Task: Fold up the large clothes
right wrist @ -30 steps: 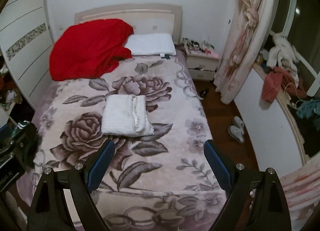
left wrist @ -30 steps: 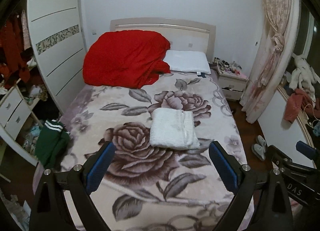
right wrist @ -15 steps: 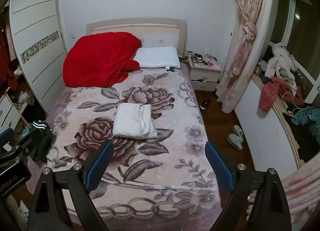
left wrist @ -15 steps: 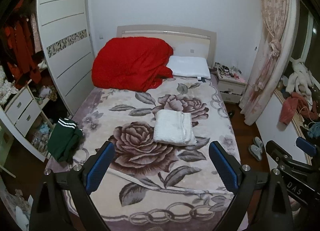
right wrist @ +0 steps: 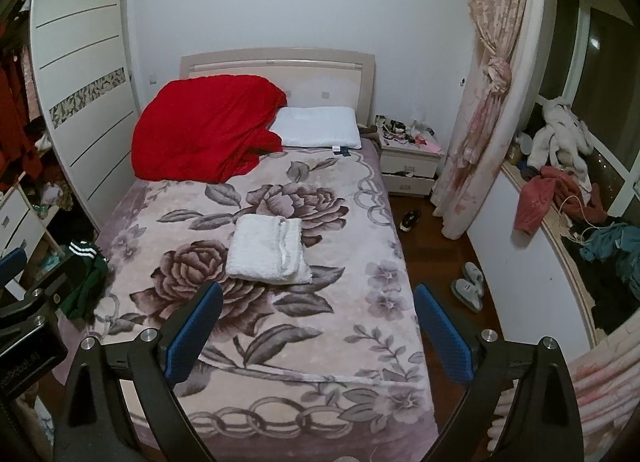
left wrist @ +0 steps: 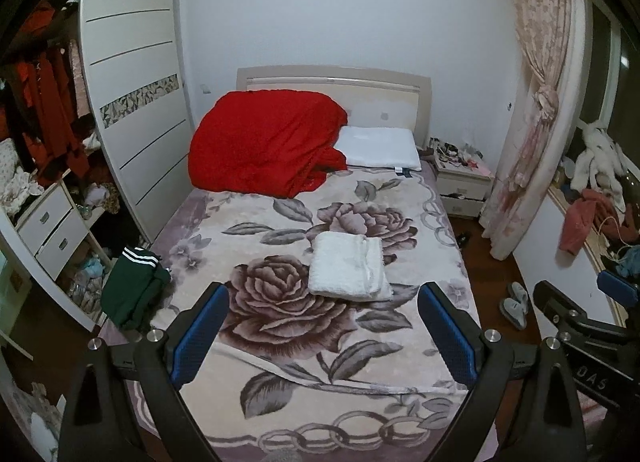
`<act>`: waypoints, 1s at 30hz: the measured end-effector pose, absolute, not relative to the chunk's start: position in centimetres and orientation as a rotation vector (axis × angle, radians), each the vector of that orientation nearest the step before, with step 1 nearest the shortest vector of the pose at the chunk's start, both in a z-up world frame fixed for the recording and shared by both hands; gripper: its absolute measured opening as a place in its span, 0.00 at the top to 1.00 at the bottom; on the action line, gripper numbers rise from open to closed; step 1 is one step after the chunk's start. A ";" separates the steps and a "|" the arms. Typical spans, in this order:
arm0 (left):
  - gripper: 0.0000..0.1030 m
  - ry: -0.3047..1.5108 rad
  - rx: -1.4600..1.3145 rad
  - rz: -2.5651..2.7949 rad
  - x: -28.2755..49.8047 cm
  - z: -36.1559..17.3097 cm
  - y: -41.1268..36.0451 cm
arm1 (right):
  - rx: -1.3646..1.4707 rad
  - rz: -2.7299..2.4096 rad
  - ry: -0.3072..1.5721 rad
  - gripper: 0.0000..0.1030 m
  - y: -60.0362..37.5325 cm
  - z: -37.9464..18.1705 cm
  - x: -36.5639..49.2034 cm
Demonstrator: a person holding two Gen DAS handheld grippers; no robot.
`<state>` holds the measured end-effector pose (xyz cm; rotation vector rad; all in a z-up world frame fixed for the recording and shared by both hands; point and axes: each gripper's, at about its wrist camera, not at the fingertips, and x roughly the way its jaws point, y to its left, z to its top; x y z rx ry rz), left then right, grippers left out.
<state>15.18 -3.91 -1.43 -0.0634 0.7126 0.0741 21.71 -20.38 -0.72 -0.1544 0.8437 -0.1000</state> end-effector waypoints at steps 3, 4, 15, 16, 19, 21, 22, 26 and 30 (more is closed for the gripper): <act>0.06 0.709 -0.071 0.079 15.1 -1.3 -3.9 | -0.156 -0.101 0.837 0.04 -20.8 -0.4 21.8; 0.06 0.707 -0.070 0.082 15.0 -1.2 -3.9 | -0.156 -0.099 0.832 0.04 -20.9 -0.3 21.7; 0.06 0.685 -0.065 0.087 14.6 -0.6 -4.4 | -0.147 -0.089 0.815 0.03 -21.8 0.3 21.6; 0.06 0.687 -0.065 0.084 14.6 -0.6 -4.4 | -0.148 -0.087 0.815 0.03 -21.8 0.3 21.6; 0.06 0.688 -0.062 0.085 14.6 -0.5 -4.5 | -0.147 -0.087 0.815 0.03 -21.8 0.3 21.6; 0.06 0.688 -0.064 0.086 14.6 -0.5 -4.5 | -0.149 -0.087 0.816 0.03 -21.9 0.3 21.6; 0.06 0.689 -0.066 0.085 14.6 -0.5 -4.5 | -0.146 -0.088 0.817 0.03 -21.8 0.3 21.5; 0.06 0.689 -0.062 0.084 14.5 -0.5 -4.5 | -0.143 -0.085 0.817 0.03 -21.8 0.4 21.5; 0.06 0.689 -0.062 0.082 14.6 -0.6 -4.5 | -0.139 -0.081 0.819 0.03 -21.9 0.5 21.6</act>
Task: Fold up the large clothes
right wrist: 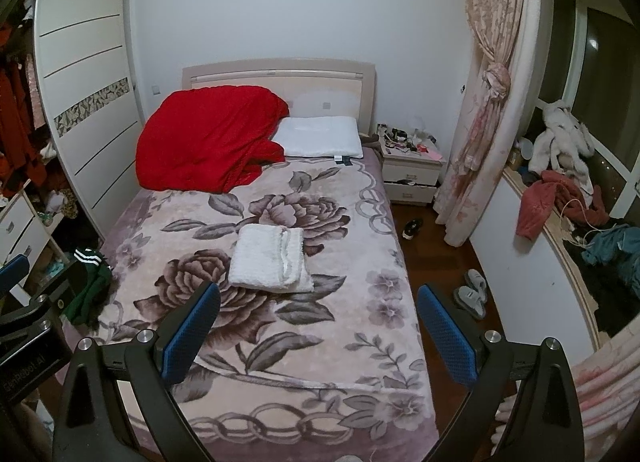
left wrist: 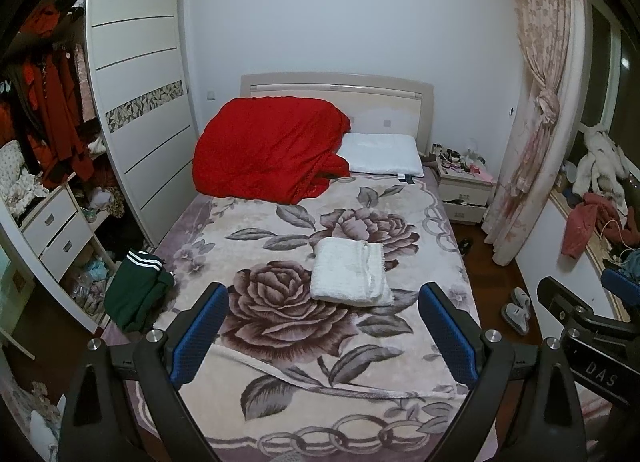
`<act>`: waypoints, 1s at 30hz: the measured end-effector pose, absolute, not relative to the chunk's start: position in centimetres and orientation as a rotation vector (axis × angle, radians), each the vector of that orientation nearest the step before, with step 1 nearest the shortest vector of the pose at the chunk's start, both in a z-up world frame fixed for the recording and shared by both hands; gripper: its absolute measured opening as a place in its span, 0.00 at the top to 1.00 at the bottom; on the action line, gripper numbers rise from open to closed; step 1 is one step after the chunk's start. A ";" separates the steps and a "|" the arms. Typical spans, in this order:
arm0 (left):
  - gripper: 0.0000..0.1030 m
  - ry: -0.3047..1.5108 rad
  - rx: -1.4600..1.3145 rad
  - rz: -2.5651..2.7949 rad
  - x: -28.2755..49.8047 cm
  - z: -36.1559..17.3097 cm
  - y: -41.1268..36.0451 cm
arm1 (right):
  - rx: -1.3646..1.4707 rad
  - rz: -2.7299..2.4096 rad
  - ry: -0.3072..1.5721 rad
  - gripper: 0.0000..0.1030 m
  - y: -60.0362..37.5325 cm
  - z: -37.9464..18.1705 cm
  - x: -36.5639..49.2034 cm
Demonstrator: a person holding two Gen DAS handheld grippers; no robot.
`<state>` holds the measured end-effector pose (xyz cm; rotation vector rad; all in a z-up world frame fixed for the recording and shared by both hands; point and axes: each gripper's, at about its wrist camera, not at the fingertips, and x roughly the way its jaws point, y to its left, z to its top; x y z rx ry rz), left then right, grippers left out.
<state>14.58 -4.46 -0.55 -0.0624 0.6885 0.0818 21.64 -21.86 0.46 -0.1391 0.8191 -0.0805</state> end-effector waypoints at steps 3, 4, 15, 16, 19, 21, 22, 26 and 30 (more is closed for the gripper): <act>0.06 0.690 -0.062 0.081 14.5 -0.5 -4.4 | -0.142 -0.078 0.817 0.03 -21.8 0.4 21.6; 0.06 0.689 -0.061 0.081 14.6 -0.5 -4.4 | -0.140 -0.079 0.817 0.03 -21.8 0.4 21.6; 0.06 0.687 -0.062 0.080 14.3 -0.5 -4.3 | -0.139 -0.072 0.809 0.02 -21.2 0.1 22.0; 0.06 0.685 -0.060 0.081 14.3 -0.5 -4.3 | -0.137 -0.072 0.809 0.02 -21.2 0.1 21.9; 0.06 0.685 -0.060 0.081 14.3 -0.4 -4.2 | -0.139 -0.073 0.808 0.02 -21.2 0.1 21.9; 0.06 0.686 -0.060 0.078 14.3 -0.4 -4.2 | -0.137 -0.073 0.809 0.02 -21.2 0.0 21.8; 0.06 0.686 -0.061 0.077 14.2 -0.4 -4.2 | -0.136 -0.072 0.809 0.02 -21.1 0.0 21.8; 0.06 0.685 -0.061 0.078 14.2 -0.4 -4.1 | -0.137 -0.072 0.807 0.02 -21.0 0.0 21.9; 0.06 0.686 -0.061 0.078 14.2 -0.4 -4.1 | -0.138 -0.070 0.806 0.02 -20.7 0.1 21.9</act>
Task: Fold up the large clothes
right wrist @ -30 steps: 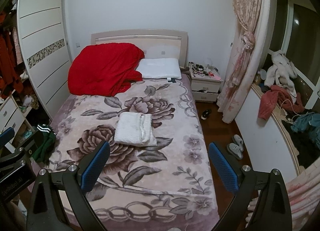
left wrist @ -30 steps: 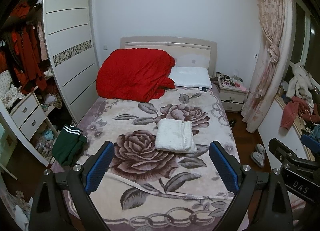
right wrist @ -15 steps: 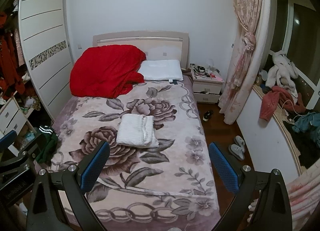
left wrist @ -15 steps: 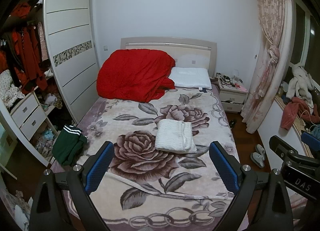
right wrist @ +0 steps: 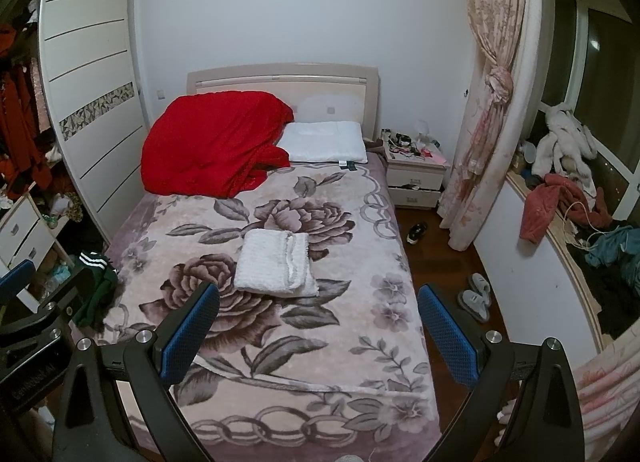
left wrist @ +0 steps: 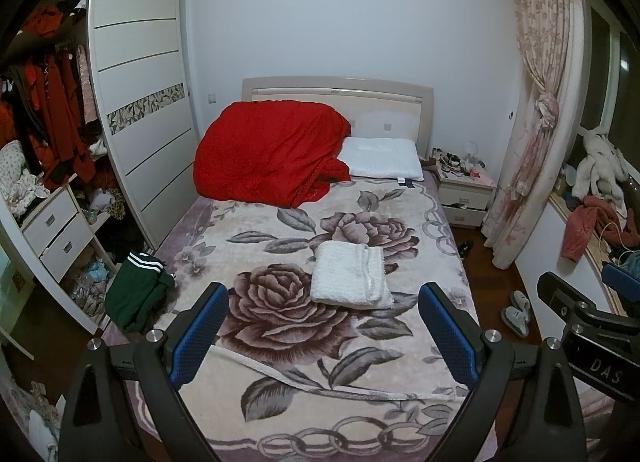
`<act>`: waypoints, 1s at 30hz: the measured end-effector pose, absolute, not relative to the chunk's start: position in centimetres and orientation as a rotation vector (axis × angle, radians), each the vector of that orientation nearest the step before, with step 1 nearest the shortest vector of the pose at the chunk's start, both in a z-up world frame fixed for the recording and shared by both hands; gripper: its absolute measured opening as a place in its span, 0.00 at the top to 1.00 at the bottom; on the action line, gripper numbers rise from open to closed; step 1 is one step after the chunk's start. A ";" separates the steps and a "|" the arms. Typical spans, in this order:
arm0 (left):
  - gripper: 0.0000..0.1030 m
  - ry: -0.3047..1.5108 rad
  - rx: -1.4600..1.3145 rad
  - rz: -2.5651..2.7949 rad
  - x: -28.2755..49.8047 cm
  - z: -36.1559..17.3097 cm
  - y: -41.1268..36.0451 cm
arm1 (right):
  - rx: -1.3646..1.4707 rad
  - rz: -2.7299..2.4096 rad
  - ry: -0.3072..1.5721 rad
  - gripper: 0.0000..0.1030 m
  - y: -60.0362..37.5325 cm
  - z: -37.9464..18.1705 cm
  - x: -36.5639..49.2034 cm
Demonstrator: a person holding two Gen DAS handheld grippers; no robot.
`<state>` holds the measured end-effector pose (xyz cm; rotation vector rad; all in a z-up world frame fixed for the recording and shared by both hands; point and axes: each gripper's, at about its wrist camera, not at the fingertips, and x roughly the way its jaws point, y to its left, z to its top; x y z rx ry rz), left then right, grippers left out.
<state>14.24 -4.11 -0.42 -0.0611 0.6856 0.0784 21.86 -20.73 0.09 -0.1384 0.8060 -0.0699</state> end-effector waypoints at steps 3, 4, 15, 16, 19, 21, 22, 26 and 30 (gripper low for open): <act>0.06 0.684 -0.061 0.077 14.2 -0.4 -4.1 | -0.137 -0.069 0.806 0.02 -20.4 0.3 21.8; 0.06 0.684 -0.061 0.078 14.2 -0.4 -4.1 | -0.138 -0.069 0.804 0.02 -20.3 0.3 21.8; 0.06 0.682 -0.060 0.077 14.3 -0.2 -3.9 | -0.137 -0.068 0.804 0.02 -20.1 0.4 21.6; 0.06 0.683 -0.060 0.077 14.3 -0.3 -3.9 | -0.137 -0.068 0.804 0.02 -20.2 0.3 21.5; 0.06 0.681 -0.062 0.077 14.2 -0.2 -3.9 | -0.137 -0.069 0.803 0.02 -20.2 0.3 21.4; 0.06 0.684 -0.060 0.077 14.2 -0.3 -3.9 | -0.139 -0.070 0.801 0.02 -20.1 0.3 21.5; 0.06 0.683 -0.061 0.077 14.2 -0.3 -3.8 | -0.137 -0.070 0.803 0.02 -20.2 0.2 21.3; 0.06 0.681 -0.060 0.076 14.2 -0.4 -3.9 | -0.135 -0.070 0.803 0.02 -20.1 0.2 21.3; 0.06 0.677 -0.070 0.076 14.2 -0.1 -3.6 | -0.136 -0.068 0.803 0.02 -20.0 0.2 21.2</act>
